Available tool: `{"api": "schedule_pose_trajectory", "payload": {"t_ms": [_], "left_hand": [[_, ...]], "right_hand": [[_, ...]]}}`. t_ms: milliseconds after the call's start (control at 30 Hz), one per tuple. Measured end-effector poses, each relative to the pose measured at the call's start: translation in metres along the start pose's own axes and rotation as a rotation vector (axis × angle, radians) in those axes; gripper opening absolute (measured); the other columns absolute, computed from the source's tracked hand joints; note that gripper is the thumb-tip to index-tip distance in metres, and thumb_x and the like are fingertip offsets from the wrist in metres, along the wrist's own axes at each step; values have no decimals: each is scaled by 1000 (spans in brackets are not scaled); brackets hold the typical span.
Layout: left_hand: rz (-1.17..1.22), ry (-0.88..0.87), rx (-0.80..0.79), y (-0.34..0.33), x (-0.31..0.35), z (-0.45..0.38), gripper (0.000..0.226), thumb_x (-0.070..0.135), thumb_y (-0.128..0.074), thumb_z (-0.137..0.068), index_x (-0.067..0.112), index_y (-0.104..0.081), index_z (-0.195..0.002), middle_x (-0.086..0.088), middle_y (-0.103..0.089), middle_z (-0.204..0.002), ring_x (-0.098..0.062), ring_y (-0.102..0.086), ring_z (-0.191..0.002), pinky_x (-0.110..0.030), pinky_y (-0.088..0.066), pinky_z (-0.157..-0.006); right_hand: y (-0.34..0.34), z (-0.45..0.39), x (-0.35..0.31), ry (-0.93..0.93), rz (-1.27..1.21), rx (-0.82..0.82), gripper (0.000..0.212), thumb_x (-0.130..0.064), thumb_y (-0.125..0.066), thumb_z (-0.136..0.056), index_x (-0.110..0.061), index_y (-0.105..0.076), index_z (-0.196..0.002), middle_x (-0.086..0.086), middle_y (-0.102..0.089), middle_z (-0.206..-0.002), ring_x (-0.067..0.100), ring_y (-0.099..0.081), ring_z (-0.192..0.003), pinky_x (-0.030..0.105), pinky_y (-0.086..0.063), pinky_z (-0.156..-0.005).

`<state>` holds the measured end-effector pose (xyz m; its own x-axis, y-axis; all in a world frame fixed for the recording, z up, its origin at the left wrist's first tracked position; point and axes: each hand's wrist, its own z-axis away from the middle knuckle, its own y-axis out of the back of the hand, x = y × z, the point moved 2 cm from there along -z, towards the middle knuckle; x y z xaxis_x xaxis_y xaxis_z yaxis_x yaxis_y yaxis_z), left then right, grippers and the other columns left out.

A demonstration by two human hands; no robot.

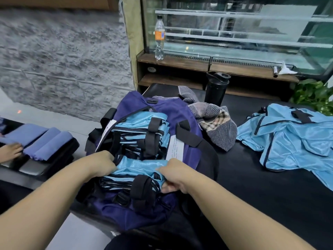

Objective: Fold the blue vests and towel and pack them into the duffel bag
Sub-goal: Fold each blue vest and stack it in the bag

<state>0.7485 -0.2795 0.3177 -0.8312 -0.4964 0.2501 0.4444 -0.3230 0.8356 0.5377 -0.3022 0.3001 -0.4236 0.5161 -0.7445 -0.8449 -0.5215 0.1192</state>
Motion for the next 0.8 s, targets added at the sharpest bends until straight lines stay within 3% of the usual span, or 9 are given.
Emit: {"api": "schedule_pose_trajectory", "payload": {"t_ms": [67,167,300,400,467,533,600,700,800], "left_hand": [[-24,8,-42,-5,-1,1,21,20,-61,-84,2,-69,-89,-7,-65,-76,-21,-58,-73,-23,-46,-70],[23,13,-35,-7,-2,0,18,15,-60,-82,0,-69,-88,-15,-71,-89,-26,-65,-81,-25,-49,-70],[262,-9,155,-1,-5,-1,11,11,-61,-82,5,-70,-85,-15,-71,-86,-27,-66,-81,-27,-48,-71],[432,-147,247,3,-8,3,3,14,-67,-83,13,-70,-85,-7,-71,-87,-26,-66,-91,-30,-49,-76],[315,-303,371,6,-9,10,17,23,-70,-84,15,-69,-99,-3,-69,-101,-23,-62,-102,-27,-43,-80],[114,-507,497,6,-4,29,45,39,-69,-83,13,-63,-120,0,-57,-127,-18,-50,-124,-22,-35,-100],[-119,-706,559,2,1,43,63,52,-61,-78,15,-59,-129,1,-48,-140,-20,-40,-135,-32,-28,-111],[-388,-747,382,-14,6,42,61,51,-59,-86,21,-49,-138,3,-47,-144,-19,-44,-133,-33,-31,-113],[-453,-608,179,-31,5,33,53,33,-48,-96,30,-30,-146,12,-34,-150,-12,-36,-136,-37,-32,-110]], "right_hand": [[-2,-1,1,-9,68,-3,14,-6,-47,-96,-2,-49,-83,10,-59,-47,13,-56,-32,20,-46,-32],[-5,-1,-4,-34,140,-38,15,-2,-42,-94,6,-52,-86,13,-56,-39,15,-55,-30,16,-39,-30],[-5,-13,-15,20,92,41,17,1,-39,-92,0,-53,-84,11,-56,-41,13,-50,-26,15,-40,-30],[-9,-24,-20,77,-16,119,18,0,-44,-93,-9,-56,-82,8,-55,-57,10,-47,-25,17,-42,-32],[-14,-30,-17,83,-24,138,17,-3,-48,-92,-12,-58,-80,6,-55,-60,10,-47,-27,16,-41,-33],[-17,-36,-14,87,-21,156,14,-3,-50,-91,-10,-62,-88,8,-58,-64,13,-50,-33,19,-43,-36],[-18,-42,-11,107,67,177,15,-5,-48,-93,-4,-60,-85,9,-56,-68,15,-53,-45,25,-47,-43],[-17,-43,-11,144,236,195,22,-14,-48,-96,-11,-52,-74,4,-53,-71,16,-55,-60,20,-52,-49],[-18,-30,-14,300,445,318,23,-17,-57,-93,1,-49,-106,6,-47,-91,22,-53,-86,29,-46,-74]]}}
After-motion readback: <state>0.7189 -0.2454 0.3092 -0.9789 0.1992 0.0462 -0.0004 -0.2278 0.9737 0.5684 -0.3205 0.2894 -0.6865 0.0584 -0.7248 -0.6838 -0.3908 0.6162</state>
